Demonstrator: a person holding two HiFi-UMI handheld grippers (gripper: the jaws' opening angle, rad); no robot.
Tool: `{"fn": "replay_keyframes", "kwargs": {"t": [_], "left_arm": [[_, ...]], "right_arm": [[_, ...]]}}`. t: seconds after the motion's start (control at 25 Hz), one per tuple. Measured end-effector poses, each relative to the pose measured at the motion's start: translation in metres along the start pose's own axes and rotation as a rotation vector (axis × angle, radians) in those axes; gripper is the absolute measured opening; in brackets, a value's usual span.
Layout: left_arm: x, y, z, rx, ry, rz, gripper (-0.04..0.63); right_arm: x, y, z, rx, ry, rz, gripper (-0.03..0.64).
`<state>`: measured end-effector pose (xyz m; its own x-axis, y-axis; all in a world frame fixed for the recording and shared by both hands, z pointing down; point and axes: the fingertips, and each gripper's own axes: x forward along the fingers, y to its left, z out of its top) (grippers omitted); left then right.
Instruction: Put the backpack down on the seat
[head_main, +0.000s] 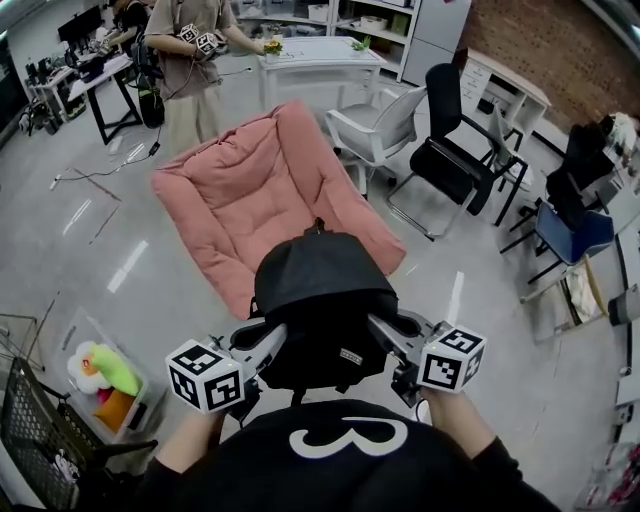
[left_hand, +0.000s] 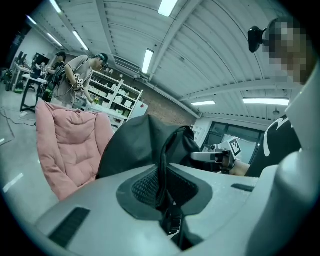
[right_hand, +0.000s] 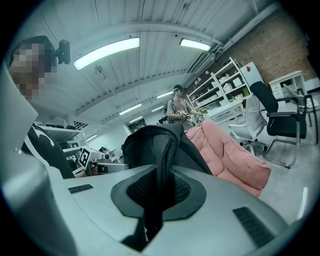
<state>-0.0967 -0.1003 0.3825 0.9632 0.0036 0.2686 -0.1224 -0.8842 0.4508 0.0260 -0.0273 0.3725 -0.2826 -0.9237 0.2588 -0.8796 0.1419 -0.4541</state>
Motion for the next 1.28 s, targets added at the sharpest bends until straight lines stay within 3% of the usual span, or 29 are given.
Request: {"fn": "replay_keyframes", "kwargs": {"t": [0.52,0.84,1.28], "left_arm": [[0.039,0.056,0.027,-0.043,0.011,0.102,0.038],[0.074,0.094,0.043,-0.156,-0.039,0.236,0.037],[0.124,0.153,0.061,-0.236,-0.076,0.404,0.037]], "right_arm": [[0.069,-0.061,0.032,0.031,0.035,0.095,0.029],[0.124,-0.114,0.052,0.044,0.158,0.219,0.029],[0.193,-0.176,0.083,-0.002,0.259,0.358,0.029]]}}
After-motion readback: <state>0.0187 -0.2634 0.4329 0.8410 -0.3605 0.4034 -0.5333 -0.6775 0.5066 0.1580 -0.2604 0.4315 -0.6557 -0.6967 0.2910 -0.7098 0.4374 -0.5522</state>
